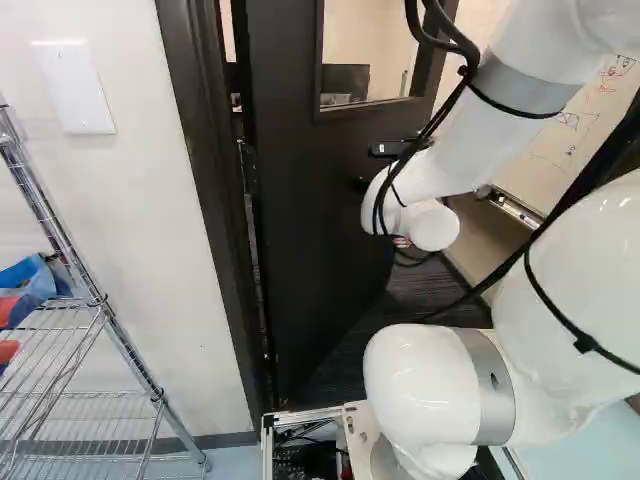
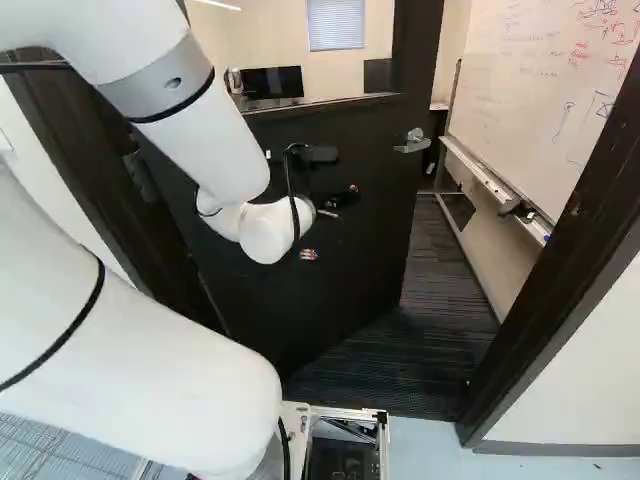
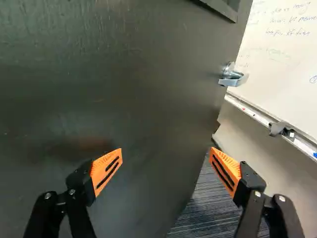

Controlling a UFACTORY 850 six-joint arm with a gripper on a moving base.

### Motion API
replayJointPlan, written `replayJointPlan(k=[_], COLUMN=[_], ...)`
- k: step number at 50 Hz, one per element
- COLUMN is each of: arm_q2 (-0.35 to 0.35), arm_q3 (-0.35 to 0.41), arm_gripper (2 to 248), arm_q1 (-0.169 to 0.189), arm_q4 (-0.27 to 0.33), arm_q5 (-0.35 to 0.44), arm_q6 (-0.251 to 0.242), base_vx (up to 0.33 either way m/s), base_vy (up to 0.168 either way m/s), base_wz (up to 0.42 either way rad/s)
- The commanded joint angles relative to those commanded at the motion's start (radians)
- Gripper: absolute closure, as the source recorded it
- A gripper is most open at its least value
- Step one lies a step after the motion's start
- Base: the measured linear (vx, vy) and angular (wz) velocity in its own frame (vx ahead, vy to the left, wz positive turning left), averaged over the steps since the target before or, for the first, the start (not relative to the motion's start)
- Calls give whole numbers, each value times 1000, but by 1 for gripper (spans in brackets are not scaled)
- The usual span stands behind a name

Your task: Open the door and move inside

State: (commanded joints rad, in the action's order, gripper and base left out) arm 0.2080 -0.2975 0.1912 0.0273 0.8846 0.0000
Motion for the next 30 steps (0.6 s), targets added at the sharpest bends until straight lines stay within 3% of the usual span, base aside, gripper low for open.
replayJointPlan(k=[17, 30], arm_q2=[-46, -78], arm_q3=[-42, -71], arm_gripper=[3, 3], arm_q1=[-44, -80], arm_q4=[-83, -98], arm_q5=[0, 0], arm_q6=[0, 0], base_vx=[0, 0], base_vy=[0, 0], base_wz=[0, 0])
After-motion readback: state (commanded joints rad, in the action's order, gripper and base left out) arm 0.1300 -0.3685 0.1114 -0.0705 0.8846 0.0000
